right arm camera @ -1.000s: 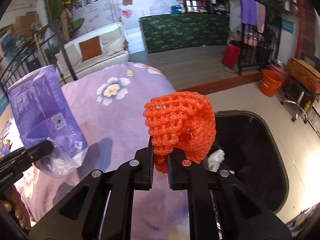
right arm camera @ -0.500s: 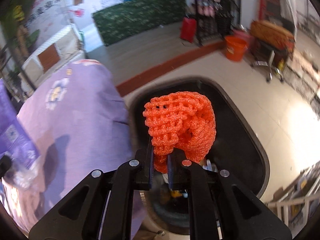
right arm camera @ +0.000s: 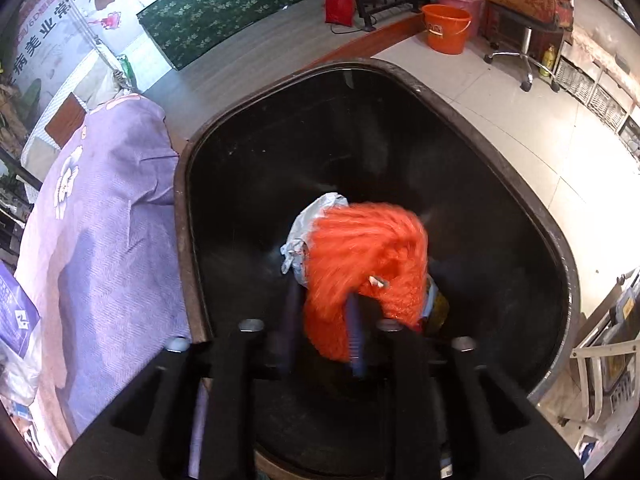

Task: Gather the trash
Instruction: 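Carry the orange net into the bin and open the right tool while the left tool carries the purple bag, then lower the purple wrapper bag into the bin and open the left tool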

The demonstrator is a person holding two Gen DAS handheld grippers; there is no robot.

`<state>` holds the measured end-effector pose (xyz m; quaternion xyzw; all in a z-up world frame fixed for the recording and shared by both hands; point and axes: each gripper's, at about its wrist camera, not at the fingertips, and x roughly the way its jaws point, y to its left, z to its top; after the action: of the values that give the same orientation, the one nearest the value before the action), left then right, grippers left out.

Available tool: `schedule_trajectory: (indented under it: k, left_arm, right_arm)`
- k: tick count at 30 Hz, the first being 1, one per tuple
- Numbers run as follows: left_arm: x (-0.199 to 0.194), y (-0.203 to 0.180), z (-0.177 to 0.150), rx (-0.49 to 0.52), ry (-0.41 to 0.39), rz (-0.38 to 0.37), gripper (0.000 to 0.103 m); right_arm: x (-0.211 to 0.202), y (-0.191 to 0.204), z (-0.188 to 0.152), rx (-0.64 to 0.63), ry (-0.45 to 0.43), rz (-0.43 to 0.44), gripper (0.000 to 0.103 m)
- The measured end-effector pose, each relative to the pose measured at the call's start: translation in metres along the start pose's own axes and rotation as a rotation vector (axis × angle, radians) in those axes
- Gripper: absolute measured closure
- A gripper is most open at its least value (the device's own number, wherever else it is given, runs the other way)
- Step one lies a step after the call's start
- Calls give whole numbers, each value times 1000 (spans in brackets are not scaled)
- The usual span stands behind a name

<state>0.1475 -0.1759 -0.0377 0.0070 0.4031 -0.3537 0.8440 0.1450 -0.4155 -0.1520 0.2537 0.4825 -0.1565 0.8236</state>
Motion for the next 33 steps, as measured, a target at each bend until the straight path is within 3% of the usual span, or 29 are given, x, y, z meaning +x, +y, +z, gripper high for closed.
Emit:
schedule_trajectory:
  k: [3,18,27,29,30,31,33]
  left_arm:
    - [6,-8,2,10,6,-19,88]
    - [69,-58,11,91,115,-136,88]
    - [110,-84,12,164,215,-190,88]
    - [116,-88,10,176,233,-196,74]
    - [117,-88,8,183,238,-200,56]
    - [116,-89,6,195,234,-202,45]
    - [111,-89,3,219,213,-186,31]
  right_arm:
    - [-13,-1,1,0,-43,-10,47]
    - [-105,-33,7,69,-285,-40,37]
    - [-121,-53,7,107,-321,-57,36]
    - [-122,-56,7,114,-321,-62,36]
    - [-122,-58,7,118,-322,-66,36]
    - [-122,-60,6,121,-324,-72,36]
    - [-124,-62,5,124,-333,-85,36]
